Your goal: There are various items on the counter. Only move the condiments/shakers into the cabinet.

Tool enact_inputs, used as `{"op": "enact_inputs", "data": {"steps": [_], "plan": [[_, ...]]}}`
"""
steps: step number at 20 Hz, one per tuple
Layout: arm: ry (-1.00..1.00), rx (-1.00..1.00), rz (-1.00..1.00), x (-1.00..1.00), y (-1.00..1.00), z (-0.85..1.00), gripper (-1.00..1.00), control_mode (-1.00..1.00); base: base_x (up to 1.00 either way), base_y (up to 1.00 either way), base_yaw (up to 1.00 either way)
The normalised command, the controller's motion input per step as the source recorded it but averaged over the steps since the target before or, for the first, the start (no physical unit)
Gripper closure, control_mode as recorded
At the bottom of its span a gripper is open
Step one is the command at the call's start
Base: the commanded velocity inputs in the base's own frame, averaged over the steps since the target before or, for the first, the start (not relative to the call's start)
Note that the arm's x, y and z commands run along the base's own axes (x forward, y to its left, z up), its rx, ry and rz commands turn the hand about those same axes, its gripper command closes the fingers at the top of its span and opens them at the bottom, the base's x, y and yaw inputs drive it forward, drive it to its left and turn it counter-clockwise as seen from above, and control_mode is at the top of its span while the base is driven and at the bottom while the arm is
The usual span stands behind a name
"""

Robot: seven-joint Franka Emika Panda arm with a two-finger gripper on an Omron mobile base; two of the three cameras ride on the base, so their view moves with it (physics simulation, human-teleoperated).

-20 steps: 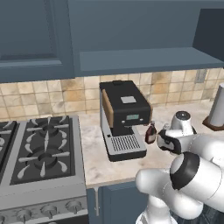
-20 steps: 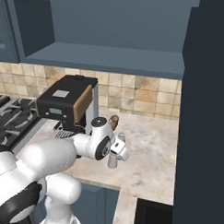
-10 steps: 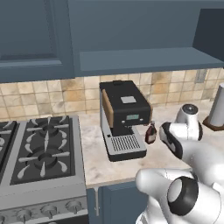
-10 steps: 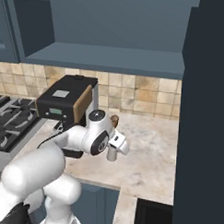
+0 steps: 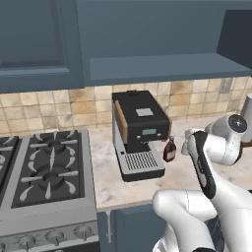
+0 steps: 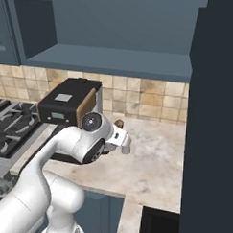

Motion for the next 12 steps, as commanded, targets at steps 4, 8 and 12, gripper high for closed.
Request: {"op": "enact_inputs", "data": {"steps": [4,8,12], "plan": [[-0.21,-0.01,0.17,-0.04,0.49,1.00,1.00,-1.00,0.00,0.00,0.00],[-0.16,-0.03,0.09,-0.05,0.56,1.00,1.00,-1.00,0.00,0.00,0.00],[-0.10,-0.03,0.03,-0.02,0.60,1.00,1.00,-1.00,0.00,0.00,0.00]]}}
